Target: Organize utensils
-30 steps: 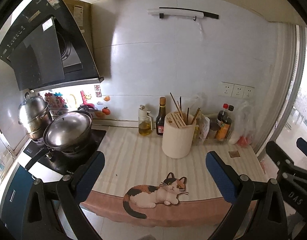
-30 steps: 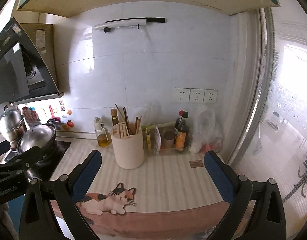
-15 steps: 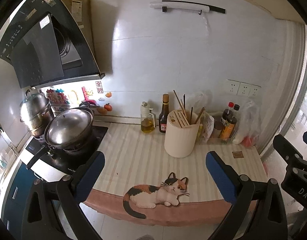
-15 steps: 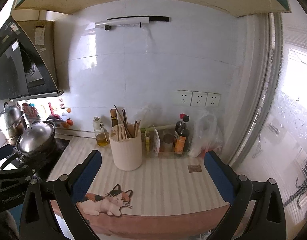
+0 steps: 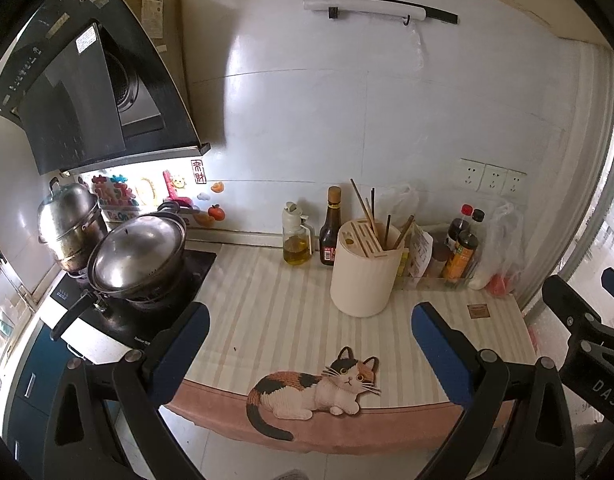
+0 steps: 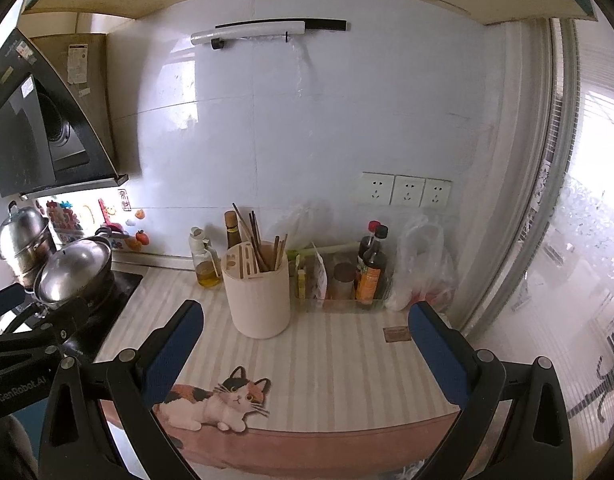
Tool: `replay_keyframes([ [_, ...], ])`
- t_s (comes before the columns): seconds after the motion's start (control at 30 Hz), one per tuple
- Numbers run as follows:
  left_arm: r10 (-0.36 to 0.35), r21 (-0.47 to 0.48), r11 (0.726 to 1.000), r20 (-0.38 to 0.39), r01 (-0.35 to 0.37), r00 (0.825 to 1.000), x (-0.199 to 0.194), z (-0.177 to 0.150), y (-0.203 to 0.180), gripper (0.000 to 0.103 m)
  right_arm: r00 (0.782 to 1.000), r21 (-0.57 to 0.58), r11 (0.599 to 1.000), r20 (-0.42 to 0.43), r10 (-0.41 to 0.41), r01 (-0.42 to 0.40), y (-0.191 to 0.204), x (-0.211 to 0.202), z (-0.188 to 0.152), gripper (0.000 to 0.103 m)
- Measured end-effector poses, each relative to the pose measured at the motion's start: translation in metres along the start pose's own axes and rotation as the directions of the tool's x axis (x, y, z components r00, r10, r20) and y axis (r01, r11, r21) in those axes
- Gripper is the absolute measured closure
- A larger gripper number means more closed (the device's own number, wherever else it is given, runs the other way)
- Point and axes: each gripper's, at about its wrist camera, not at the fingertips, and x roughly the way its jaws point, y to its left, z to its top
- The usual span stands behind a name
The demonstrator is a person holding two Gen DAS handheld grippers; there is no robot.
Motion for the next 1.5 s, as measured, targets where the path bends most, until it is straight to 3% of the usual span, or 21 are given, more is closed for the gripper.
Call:
replay_keyframes([
  [1.5,-0.024,0.016,1.000,0.002,0.024,1.000,0.0069,0.0078,-0.0066,0.000,1.000,0.003,1.000,-0.013,-0.004,0.004,0.0044,0.0083,-0.0020,0.000],
])
